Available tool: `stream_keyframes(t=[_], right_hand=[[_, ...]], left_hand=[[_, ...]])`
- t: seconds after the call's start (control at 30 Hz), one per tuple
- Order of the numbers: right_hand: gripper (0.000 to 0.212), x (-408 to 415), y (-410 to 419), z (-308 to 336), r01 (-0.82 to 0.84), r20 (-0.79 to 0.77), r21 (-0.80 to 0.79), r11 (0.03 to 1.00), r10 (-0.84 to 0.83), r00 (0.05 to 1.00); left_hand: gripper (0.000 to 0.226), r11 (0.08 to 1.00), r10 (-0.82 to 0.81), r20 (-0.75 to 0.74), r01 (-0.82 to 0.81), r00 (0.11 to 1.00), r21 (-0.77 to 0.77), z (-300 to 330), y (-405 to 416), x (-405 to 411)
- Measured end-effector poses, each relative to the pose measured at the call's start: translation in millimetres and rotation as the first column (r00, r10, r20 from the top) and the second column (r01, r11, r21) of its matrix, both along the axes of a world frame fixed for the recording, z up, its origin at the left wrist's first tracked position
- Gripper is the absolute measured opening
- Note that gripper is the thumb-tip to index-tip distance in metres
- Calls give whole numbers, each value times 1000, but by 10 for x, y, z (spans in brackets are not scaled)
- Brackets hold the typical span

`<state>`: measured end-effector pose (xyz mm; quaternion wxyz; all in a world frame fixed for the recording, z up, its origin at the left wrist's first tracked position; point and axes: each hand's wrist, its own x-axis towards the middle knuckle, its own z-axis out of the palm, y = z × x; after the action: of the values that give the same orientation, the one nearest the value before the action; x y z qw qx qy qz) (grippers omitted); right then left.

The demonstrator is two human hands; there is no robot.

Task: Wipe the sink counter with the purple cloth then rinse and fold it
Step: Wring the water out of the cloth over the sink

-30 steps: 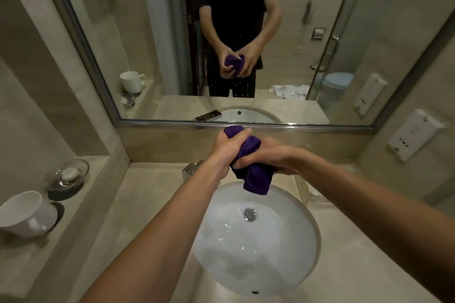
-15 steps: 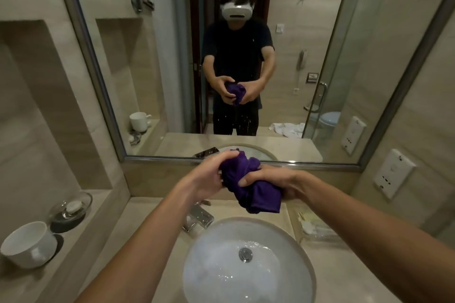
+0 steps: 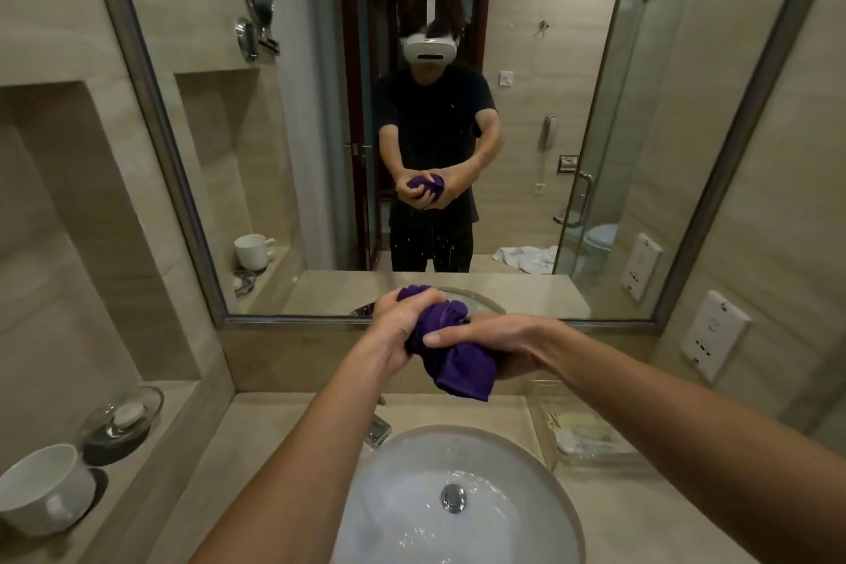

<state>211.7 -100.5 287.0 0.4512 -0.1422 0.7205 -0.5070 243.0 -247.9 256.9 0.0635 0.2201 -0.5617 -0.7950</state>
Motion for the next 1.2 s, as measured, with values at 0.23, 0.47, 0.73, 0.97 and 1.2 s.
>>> stream_keyframes(t=[0.23,0.47,0.73,0.97,1.2], right_hand=[[60,-93,-232,-254,95,-532,381,920,135,836],[55,-75,-237,-231,115,-420,193,975,-23,907],[66,-65,-276,-129,108,-331,19,994,-95,939],[60,-92,-207,-87,81,-358,168,982,-16,934],[42,-117,42,28,3,23,-17,1000,-2,1000]], left_hand=[[23,987,113,11,-111,994,-113,-129,122,-29],[23,978,151,-14,-151,988,-146,-83,-14,-99],[29,961,154,-69,-166,986,-223,74,-78,-114],[31,982,19,-5,-20,1000,-187,75,-57,-46],[53,932,-363,-180,353,914,-87,112,-346,98]])
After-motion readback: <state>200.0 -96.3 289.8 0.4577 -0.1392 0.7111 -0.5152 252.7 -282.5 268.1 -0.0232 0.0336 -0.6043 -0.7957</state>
